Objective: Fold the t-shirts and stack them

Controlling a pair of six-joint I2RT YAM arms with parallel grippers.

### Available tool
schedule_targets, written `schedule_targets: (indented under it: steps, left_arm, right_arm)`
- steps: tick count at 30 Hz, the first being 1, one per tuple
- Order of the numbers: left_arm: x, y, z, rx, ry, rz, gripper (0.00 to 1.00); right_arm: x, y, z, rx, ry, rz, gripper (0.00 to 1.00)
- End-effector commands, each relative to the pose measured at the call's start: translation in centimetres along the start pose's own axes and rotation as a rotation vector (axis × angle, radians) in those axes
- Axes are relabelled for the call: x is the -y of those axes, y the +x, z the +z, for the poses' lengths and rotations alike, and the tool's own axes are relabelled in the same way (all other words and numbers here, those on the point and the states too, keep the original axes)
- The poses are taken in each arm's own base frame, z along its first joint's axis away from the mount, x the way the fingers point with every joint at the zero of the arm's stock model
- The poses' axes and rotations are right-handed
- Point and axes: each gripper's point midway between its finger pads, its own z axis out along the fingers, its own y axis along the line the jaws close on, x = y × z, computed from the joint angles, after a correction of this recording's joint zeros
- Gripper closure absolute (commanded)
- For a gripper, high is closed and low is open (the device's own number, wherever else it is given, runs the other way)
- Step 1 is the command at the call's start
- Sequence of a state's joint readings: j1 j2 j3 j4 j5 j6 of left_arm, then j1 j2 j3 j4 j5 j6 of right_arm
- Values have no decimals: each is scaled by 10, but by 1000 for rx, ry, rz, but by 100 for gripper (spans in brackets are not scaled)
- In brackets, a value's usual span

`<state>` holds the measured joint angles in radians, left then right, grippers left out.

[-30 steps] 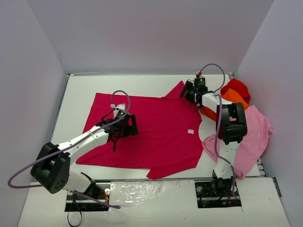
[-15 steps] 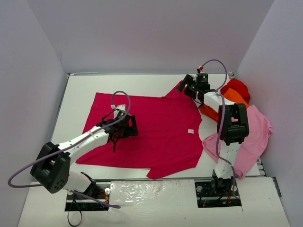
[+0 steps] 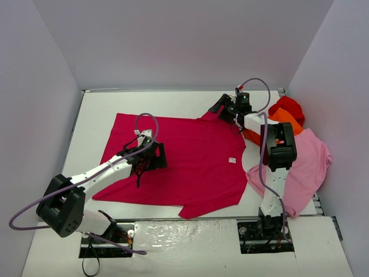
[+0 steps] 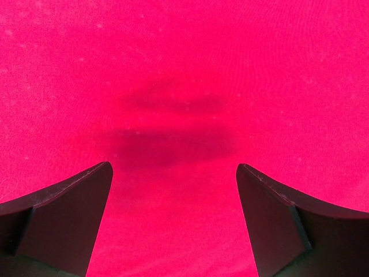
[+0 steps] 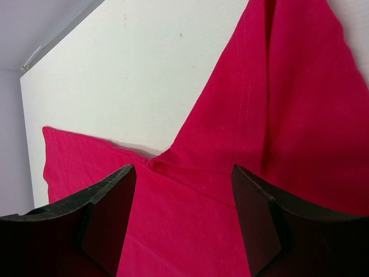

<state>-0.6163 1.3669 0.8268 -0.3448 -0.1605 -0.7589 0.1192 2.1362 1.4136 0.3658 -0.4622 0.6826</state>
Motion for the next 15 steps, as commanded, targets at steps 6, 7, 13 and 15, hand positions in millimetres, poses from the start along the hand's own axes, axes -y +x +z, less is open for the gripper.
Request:
schedule_targets:
  steps: [6,7,13,15]
  left_arm:
    - [15,-19,-5,54,41,-9,13]
    - [15,-18,-5,54,41,-8,13]
    - [14,-18,-5,52,40,-3,13]
    - [14,-18,-5,50,39,-1,13]
  right_arm:
    - [-20,-16,-6,51,-65,-54,35]
    - [-18,-15,-6,50,-60,-55,35]
    - [-4,-9,-3,36,-29,-56,35]
    - [1,-8,-2,34,-19,-54,35]
